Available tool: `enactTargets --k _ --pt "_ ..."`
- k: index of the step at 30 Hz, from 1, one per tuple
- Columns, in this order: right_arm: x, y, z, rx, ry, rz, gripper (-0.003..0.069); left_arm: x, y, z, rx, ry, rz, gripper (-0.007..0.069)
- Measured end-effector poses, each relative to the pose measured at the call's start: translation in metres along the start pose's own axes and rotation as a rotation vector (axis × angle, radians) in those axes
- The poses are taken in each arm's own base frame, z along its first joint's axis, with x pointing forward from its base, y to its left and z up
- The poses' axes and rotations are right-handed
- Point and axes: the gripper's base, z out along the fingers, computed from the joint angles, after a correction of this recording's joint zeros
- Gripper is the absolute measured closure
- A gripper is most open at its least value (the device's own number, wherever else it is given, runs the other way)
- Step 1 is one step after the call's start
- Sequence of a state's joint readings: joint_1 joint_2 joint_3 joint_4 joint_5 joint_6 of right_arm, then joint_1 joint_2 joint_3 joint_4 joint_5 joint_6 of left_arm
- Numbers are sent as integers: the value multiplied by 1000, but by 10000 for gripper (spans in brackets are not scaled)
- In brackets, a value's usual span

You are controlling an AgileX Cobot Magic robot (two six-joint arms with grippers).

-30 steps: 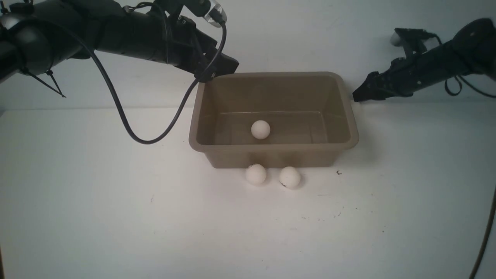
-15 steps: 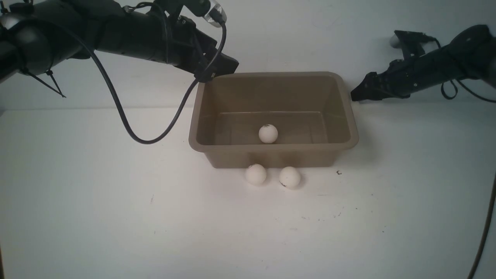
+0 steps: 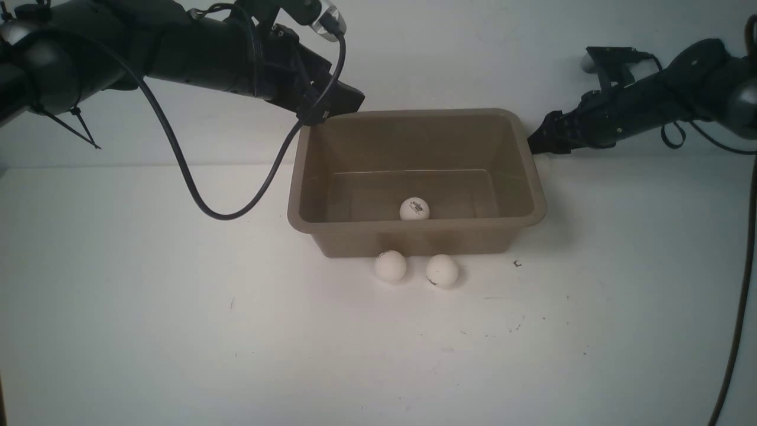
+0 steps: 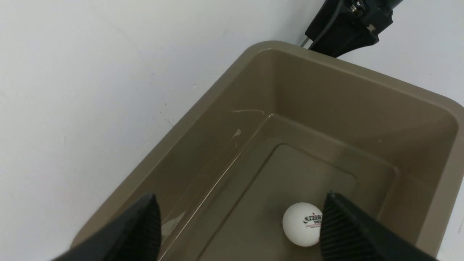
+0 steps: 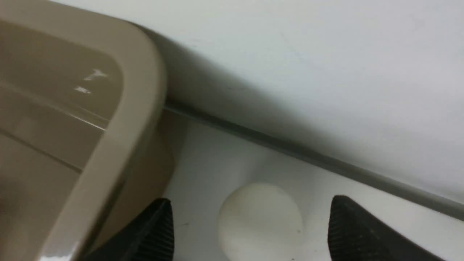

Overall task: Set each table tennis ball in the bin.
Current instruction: Use the right arm to clamp the table tennis ball closest to it

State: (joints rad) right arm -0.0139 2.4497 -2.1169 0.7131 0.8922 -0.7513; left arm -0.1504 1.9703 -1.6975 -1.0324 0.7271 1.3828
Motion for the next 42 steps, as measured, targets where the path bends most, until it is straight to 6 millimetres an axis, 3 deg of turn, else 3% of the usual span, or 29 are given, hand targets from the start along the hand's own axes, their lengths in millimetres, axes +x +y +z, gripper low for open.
enactTargets --k 6,15,20,28,31,38,42 --pt "0 0 1 2 0 1 144 0 0 0 0 0 0 94" --pt "20 -7 23 -13 53 30 144 0 0 0 0 0 0 94" --pt "21 -8 25 -12 50 32 148 0 0 0 0 0 0 94" --pt "23 -10 30 -10 27 58 230 0 0 0 0 0 0 94" --pt "24 -11 31 -12 24 65 294 0 0 0 0 -1 -1 94" --pt "23 -11 31 -6 17 40 298 -1 0 0 1 -6 -6 94" --pt "17 -4 19 -39 41 19 298 -1 0 0 1 -6 -7 94"
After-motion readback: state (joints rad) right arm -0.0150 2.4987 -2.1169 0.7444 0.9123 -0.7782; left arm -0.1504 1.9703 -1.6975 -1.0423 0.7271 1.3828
